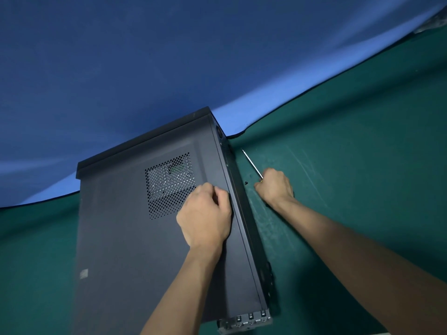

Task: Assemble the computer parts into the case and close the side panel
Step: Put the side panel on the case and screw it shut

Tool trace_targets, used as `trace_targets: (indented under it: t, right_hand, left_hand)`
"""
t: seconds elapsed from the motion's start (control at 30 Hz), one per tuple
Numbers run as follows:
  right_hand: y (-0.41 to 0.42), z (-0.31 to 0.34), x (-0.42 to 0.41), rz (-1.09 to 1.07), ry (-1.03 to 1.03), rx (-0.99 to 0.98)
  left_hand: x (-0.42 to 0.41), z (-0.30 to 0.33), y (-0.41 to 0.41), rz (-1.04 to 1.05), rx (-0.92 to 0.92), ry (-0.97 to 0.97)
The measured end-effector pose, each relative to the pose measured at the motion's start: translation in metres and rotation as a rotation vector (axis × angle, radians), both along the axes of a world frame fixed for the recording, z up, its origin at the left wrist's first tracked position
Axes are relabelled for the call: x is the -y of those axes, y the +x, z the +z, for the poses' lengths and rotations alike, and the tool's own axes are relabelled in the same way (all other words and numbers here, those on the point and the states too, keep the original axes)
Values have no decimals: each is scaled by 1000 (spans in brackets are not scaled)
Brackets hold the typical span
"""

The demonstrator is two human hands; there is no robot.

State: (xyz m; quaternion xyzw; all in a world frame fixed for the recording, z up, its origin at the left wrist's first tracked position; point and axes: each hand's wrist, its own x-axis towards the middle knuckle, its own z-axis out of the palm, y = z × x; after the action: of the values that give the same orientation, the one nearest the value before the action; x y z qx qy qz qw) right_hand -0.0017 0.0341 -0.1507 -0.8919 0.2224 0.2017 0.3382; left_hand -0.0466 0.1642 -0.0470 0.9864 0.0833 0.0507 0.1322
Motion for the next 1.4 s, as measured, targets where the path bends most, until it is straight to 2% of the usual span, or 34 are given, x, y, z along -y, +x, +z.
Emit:
trace_targets:
  t: [0.27,0.43,0.6,0.73,0.87,1.0,1.23,1.4]
  right_hand:
    - [-6,1,0,-72,30,-8]
    - [-15,-2,9,-266,298,-19]
    - [-37,19,15,-350,515,-5]
    - [-52,62,15,-358,650,119]
    - [-64,122,6,-319,792,217]
    - [-77,176,-10,-314,844,364]
    - [-119,236,-52,-278,812,508]
    - [-154,261,-87,-138,641,548]
  left_hand:
    - [0,0,0,-11,13,4]
    - [-1,-2,0,-26,40,2]
    - [-2,-1,0,-14,30,-63]
    - [-8,13,-8,83,-21,-349]
    - [-1,51,-15,64,-170,-936]
    - [8,98,-34,7,-248,-1228]
    - [-17,155,-82,79,-244,-1528]
    - [-59,171,-115,187,-293,-1698]
